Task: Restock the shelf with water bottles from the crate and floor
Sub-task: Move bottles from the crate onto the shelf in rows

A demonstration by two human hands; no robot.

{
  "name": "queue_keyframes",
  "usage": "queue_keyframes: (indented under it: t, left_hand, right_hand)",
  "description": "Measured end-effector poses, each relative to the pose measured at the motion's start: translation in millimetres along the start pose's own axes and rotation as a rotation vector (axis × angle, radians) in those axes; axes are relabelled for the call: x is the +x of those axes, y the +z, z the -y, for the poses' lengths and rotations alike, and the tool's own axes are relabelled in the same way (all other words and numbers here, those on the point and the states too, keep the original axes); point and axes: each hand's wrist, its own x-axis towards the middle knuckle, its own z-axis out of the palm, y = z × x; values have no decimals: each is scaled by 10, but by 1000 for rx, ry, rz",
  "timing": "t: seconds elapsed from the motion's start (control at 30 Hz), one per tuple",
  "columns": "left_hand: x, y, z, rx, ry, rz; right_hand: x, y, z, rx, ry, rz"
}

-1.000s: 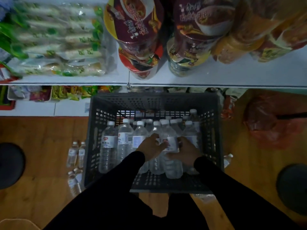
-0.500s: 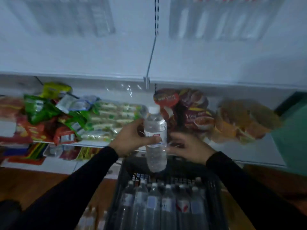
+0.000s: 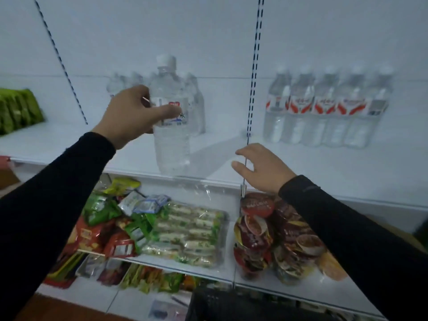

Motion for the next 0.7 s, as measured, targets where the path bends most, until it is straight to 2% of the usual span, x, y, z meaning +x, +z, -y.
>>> queue_keyframes:
  t: [0.13, 0.3, 0.57, 0.7]
  left_hand:
    - [332, -232, 323, 185, -63, -191]
    - [502, -338, 730, 214, -191, -331]
    - [592, -125, 970, 219, -183, -297]
    - [495, -64, 1065, 180, -206, -209]
  right_hand:
    - [246, 177, 52, -37, 104, 121]
    - [314, 386, 187, -91, 184, 223]
    - [384, 432, 177, -165, 219, 277]
    - [375, 421, 195, -187, 229, 307]
